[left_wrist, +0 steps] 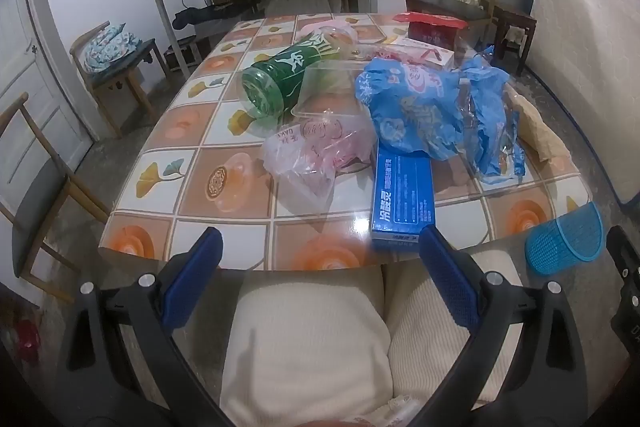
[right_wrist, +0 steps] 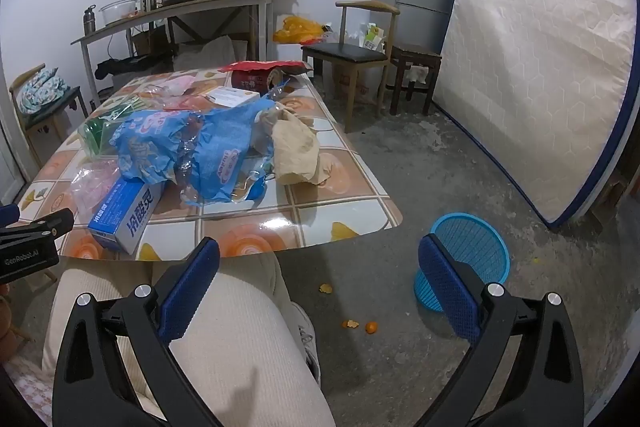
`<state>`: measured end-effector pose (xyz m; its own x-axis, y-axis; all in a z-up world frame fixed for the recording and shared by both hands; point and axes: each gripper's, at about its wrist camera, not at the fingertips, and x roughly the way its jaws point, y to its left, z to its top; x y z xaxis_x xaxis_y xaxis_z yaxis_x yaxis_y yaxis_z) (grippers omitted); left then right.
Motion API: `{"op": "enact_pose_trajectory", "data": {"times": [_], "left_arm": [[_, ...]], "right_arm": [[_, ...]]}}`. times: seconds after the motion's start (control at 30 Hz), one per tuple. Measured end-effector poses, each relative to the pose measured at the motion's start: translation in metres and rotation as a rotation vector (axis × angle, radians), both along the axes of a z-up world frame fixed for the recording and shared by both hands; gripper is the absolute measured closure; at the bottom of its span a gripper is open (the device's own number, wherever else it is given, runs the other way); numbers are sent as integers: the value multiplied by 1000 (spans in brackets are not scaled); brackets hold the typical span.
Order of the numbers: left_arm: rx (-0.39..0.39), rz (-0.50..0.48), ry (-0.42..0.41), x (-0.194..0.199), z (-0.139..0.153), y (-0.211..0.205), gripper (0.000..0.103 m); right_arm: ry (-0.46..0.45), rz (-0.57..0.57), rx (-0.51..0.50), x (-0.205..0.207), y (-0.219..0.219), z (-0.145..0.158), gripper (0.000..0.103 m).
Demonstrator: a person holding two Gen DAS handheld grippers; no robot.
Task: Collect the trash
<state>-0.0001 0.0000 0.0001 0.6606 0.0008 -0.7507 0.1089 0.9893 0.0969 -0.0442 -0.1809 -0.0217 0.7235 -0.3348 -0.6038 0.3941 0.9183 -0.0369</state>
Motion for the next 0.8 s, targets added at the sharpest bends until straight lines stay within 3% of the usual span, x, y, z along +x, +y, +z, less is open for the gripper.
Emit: {"op": "enact_pose_trajectory", "data": {"times": [0.8], "left_arm": [[-3, 0, 5, 0, 0, 0, 9]], "right_arm": [[-7, -1, -6, 0, 2, 1, 6]]}}
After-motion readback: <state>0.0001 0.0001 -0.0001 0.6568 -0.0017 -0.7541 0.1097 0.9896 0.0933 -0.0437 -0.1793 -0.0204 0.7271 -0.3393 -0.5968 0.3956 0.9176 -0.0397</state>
